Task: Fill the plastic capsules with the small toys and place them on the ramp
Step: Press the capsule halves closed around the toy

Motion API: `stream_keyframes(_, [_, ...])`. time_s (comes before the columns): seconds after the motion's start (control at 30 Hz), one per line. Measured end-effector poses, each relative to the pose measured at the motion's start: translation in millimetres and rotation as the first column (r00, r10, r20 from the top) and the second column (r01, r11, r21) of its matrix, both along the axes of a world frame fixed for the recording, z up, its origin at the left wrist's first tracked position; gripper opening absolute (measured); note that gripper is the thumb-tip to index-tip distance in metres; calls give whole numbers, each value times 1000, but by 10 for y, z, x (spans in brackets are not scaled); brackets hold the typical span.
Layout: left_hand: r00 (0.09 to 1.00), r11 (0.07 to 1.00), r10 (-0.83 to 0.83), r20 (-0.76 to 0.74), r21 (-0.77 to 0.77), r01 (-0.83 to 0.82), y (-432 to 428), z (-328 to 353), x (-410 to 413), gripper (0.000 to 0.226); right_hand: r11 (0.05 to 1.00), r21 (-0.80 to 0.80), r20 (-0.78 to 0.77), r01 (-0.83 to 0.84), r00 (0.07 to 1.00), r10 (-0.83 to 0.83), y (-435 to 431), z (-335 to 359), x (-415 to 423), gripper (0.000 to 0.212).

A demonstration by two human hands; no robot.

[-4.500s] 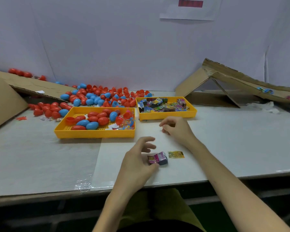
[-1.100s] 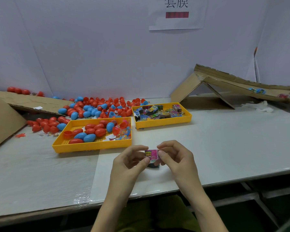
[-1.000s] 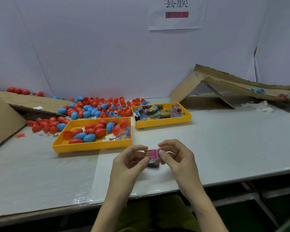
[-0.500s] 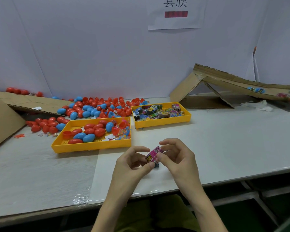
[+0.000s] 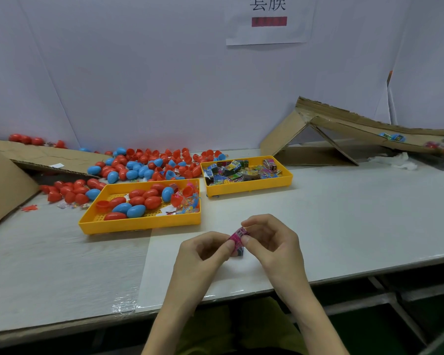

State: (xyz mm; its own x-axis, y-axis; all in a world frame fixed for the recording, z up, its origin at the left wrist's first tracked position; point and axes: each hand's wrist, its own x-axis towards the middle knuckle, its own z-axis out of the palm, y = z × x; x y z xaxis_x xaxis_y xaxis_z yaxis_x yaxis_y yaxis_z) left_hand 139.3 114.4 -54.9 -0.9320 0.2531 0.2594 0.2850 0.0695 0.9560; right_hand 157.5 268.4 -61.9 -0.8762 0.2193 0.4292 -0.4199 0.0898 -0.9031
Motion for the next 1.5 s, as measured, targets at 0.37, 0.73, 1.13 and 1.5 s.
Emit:
stream_keyframes(0.37, [999,1000,-3,47,-6,3,-7,-22,-9,9,997,80,115,-14,993,5,-15,30,-27,15])
stream_keyframes(0.73, [998,996,-65,14,-65,66,-2,-4,9,4,995,95,133,-39,991,26,-22,26,-17,13])
stream_keyframes(1.13, [999,999,-24,-29,-35,23,-16,17,0,27,995,-41,96,-88,991,91,0,38,6,11])
stream_keyframes(1.5, [997,995,28,65,96,-34,2,39,7,35,997,-9,56,-70,996,71,17,28,-7,20])
